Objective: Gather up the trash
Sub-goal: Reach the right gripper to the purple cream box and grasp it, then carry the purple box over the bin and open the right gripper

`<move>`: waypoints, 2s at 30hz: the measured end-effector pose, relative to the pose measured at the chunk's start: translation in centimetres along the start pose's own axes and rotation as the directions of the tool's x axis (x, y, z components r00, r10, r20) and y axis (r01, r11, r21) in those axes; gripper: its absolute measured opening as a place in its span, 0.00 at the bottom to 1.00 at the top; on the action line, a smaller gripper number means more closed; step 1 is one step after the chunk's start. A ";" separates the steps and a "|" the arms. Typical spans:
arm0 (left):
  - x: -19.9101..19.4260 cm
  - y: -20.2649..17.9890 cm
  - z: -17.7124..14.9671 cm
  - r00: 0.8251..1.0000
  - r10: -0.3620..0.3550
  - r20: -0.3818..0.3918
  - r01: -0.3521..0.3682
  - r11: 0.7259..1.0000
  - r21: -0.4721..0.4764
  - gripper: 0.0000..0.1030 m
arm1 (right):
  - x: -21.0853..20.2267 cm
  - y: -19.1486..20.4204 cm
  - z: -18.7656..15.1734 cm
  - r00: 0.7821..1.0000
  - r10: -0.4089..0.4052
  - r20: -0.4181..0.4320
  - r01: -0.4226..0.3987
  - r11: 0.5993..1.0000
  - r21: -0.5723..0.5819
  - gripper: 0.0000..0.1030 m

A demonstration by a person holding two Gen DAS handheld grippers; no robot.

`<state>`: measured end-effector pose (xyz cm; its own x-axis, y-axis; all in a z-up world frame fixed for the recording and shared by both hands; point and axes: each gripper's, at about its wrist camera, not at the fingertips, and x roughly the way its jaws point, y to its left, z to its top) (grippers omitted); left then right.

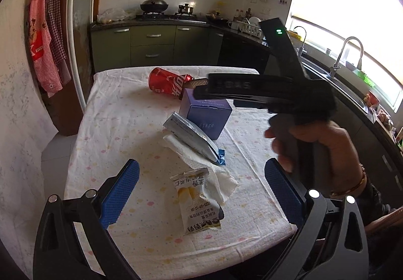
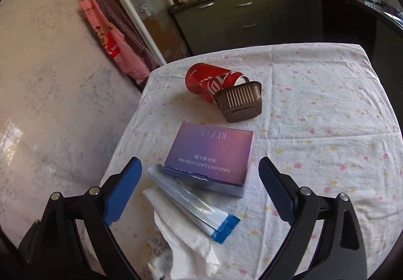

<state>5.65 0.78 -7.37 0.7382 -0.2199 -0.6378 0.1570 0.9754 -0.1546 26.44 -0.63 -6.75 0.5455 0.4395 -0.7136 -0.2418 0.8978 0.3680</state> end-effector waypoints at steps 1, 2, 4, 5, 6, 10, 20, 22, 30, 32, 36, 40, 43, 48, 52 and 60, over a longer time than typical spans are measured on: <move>0.0 0.2 -0.1 1.000 -0.002 -0.001 0.002 1.000 -0.001 0.95 | 0.4 0.0 -0.1 1.000 -0.021 0.000 0.021 1.000 0.011 0.87; 0.1 0.3 -0.2 1.000 -0.004 -0.002 0.004 1.000 -0.003 0.95 | 0.9 0.1 -0.2 0.999 -0.048 0.000 0.048 0.999 0.024 0.87; 0.0 0.6 -0.5 1.000 -0.011 -0.002 0.011 1.000 -0.010 0.95 | 1.7 0.0 -0.5 0.996 -0.090 0.004 0.090 0.995 0.036 0.87; 0.0 0.9 -0.6 1.000 -0.017 -0.002 0.017 1.000 -0.018 0.95 | 2.0 -0.1 -0.6 0.995 -0.102 0.003 0.102 0.994 0.040 0.87; -0.1 1.1 -0.6 1.000 -0.021 -0.002 0.021 1.000 -0.023 0.95 | 2.3 0.0 -0.7 0.994 -0.111 0.002 0.111 0.993 0.042 0.87; -0.2 1.9 -1.0 1.000 -0.028 0.003 0.028 0.999 -0.044 0.95 | 3.5 0.2 -1.1 0.989 -0.148 0.014 0.148 0.989 0.026 0.85; -0.2 2.8 -1.5 1.000 -0.028 0.000 0.028 0.997 -0.069 0.95 | 2.5 -1.0 -1.0 0.985 -0.153 0.084 0.151 0.988 0.036 0.75; -0.1 2.8 -1.5 1.000 -0.029 -0.003 0.029 0.997 -0.069 0.95 | 1.8 -1.5 -0.8 0.986 -0.142 0.090 0.138 0.989 0.047 0.75; 0.9 1.8 -1.6 0.999 -0.039 -0.025 0.038 0.998 -0.053 0.95 | -1.3 -2.9 -0.6 0.992 -0.070 0.104 0.063 0.996 0.069 0.75; 1.0 1.6 -1.5 0.999 -0.044 -0.027 0.043 0.998 -0.049 0.95 | -2.3 -3.0 -0.8 0.992 -0.057 0.114 0.050 0.997 0.065 0.75; 1.1 1.0 -1.5 0.998 -0.053 -0.028 0.052 0.998 -0.034 0.95 | -5.3 -4.6 -1.1 0.986 -0.059 0.158 0.048 0.996 0.078 0.75; 1.3 0.4 -1.5 0.997 -0.063 -0.035 0.063 0.998 -0.023 0.95 | -9.2 -8.8 -1.8 0.966 -0.135 0.219 0.104 0.984 0.146 0.75; 1.9 0.0 -1.4 0.997 -0.068 -0.048 0.067 0.998 -0.019 0.95 | -12.0 -12.8 -2.6 0.938 -0.231 0.258 0.174 0.958 0.227 0.75; 3.0 -1.5 -1.2 0.995 -0.071 -0.070 0.071 0.997 0.001 0.95 | -15.8 -20.0 -4.1 0.864 -0.434 0.254 0.335 0.873 0.353 0.75; 3.9 -2.7 -1.1 0.993 -0.078 -0.088 0.080 0.997 0.021 0.95 | -17.1 -24.7 -5.8 0.824 -0.535 0.184 0.432 0.805 0.408 0.75; 5.3 -5.1 -0.8 0.989 -0.090 -0.120 0.098 0.993 0.064 0.95 | -16.9 -30.8 -7.9 0.804 -0.592 0.059 0.511 0.738 0.441 0.76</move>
<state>8.28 -5.34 -10.55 0.6369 -0.3064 -0.7074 0.2701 0.9482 -0.1675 18.30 -35.48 -10.73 0.6292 -0.1797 -0.7562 0.4541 0.8746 0.1700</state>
